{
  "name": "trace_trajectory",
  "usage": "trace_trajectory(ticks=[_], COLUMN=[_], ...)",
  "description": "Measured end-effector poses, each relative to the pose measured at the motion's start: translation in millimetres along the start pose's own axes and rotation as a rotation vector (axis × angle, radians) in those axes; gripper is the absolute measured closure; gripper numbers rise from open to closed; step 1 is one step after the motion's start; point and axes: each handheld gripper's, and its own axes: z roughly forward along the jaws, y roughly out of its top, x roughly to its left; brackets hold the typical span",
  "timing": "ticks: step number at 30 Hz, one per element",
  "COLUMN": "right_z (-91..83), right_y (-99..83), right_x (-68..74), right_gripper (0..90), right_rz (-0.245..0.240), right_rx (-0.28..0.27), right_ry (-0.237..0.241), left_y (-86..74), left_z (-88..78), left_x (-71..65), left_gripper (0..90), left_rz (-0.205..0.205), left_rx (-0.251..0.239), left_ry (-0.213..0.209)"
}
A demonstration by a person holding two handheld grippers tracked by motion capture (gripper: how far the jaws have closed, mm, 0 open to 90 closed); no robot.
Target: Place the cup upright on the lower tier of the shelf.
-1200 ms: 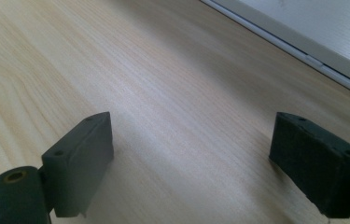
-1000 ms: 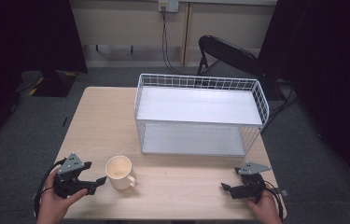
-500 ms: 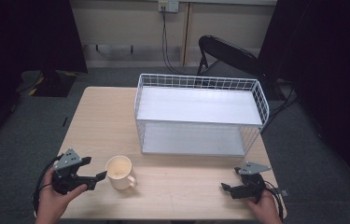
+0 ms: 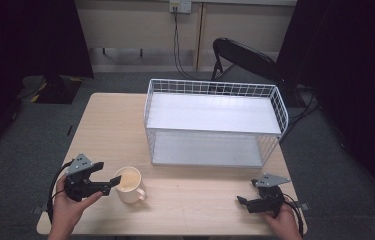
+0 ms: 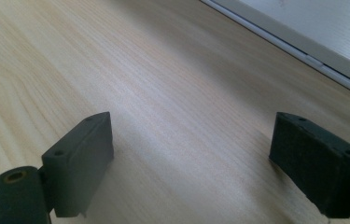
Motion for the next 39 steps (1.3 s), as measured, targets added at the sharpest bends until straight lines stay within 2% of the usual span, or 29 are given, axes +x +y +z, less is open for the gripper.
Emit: trace_trajectory(ticks=[5, 10, 13, 14, 16, 18, 19, 23, 28, 39], right_z=[-0.1, -0.1, -0.1, -0.1, 0.1, 0.1, 0.0, 0.0, 0.0, 0.0], right_y=[0.0, 0.0, 0.0, 0.0, 0.0, 0.0, 0.0, 0.0, 0.0, 0.0], right_x=[0.0, 0.0, 0.0, 0.1, -0.1, -0.1, -0.1, -0.1, -0.1, -0.1], right_gripper=[12.8, 12.7, 12.8, 12.7, 12.7, 12.7, 12.7, 12.7, 12.7, 12.7], right_rz=[0.000, 0.000, 0.000, 0.000, 0.000, 0.001, 0.001, 0.001, 0.001, 0.001], right_rx=[0.001, 0.001, 0.001, 0.001, -0.001, 0.000, 0.000, 0.000, 0.000, 0.000], right_ry=[-0.001, -0.001, -0.001, -0.002, -0.002, -0.003, -0.003, -0.003, -0.003, -0.003], left_y=[-2.5, -6.0, -7.2, -7.3, -7.1, -7.2, -7.4, -9.2, -9.8, -10.8], left_z=[8.0, 14.7, 17.4, 18.0, 18.6, 19.4, 19.6, 21.7, 24.3, 30.2], left_x=[1.1, 0.7, -0.7, -1.8, -3.9, -5.5, -5.9, -6.7, -7.3, -8.3], left_gripper=[21.2, 28.6, 35.0, 39.9, 42.9, 45.5, 48.0, 50.5, 55.2, 65.1], left_rz=[-0.011, 0.003, 0.024, 0.031, 0.036, 0.051, 0.054, 0.019, 0.010, 0.015], left_rx=[-0.008, -0.015, -0.022, -0.032, -0.036, -0.034, -0.038, -0.021, -0.008, -0.010], left_ry=[-0.007, -0.007, -0.011, -0.008, -0.025, -0.007, -0.011, -0.018, -0.015, 0.011])
